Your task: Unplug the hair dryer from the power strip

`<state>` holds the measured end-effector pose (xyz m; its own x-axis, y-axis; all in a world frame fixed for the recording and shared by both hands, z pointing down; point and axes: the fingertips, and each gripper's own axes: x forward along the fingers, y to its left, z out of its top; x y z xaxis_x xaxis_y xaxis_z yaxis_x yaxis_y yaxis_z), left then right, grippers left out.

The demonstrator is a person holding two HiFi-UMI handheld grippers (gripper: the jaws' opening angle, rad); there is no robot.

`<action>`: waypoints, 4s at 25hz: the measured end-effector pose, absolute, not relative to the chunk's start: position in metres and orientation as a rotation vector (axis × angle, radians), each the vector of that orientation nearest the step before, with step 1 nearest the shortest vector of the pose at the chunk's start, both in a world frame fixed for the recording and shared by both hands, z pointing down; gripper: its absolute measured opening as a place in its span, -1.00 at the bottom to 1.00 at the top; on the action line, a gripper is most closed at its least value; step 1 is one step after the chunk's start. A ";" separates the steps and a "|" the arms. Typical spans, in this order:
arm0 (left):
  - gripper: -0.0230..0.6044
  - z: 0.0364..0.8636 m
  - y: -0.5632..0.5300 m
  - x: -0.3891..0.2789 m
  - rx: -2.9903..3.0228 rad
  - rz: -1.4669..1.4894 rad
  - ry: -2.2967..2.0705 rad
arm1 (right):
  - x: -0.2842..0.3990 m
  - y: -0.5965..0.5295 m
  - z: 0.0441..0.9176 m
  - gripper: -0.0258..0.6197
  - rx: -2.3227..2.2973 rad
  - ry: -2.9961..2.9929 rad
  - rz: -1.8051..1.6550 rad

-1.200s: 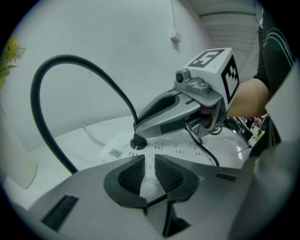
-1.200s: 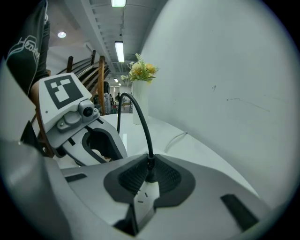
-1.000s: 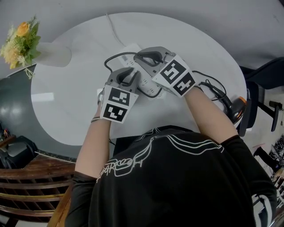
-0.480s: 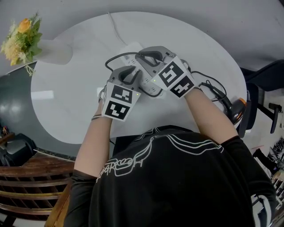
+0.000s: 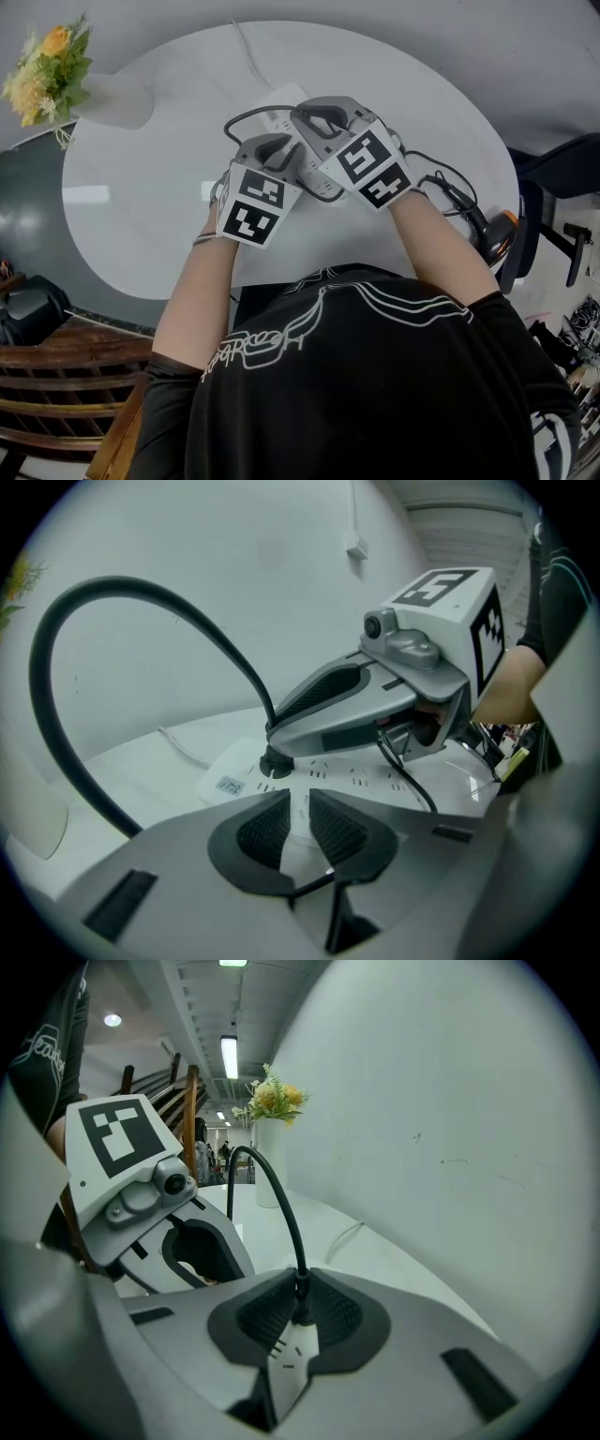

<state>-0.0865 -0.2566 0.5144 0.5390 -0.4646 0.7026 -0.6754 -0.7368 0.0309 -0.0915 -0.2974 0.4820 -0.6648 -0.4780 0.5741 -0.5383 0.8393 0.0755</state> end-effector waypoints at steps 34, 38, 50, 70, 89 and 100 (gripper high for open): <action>-0.74 0.516 -0.256 -0.075 2.471 1.048 -0.904 | -0.078 -0.297 0.482 -0.83 0.692 -2.427 0.189; -0.74 0.516 -0.257 -0.074 2.468 1.049 -0.904 | -0.073 -0.299 0.482 -0.83 0.697 -2.433 0.199; -0.74 0.516 -0.256 -0.071 2.472 1.058 -0.898 | -0.071 -0.297 0.481 -0.83 0.711 -2.400 0.174; -0.74 0.516 -0.256 -0.069 2.480 1.062 -0.900 | -0.065 -0.299 0.483 -0.83 0.725 -2.373 0.197; -0.74 0.516 -0.256 -0.066 2.494 1.067 -0.906 | -0.058 -0.316 0.416 -0.83 0.795 -2.404 0.036; -0.82 0.514 -0.248 -0.060 2.569 1.196 -0.880 | -0.033 -0.310 0.429 -0.83 0.911 -2.381 0.147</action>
<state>-0.0600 -0.2483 0.5142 0.5030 -0.4398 0.7440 -0.5798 -0.8101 -0.0869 -0.0333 -0.3097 0.4289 -0.5991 -0.5775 0.5546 -0.6414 0.7608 0.0994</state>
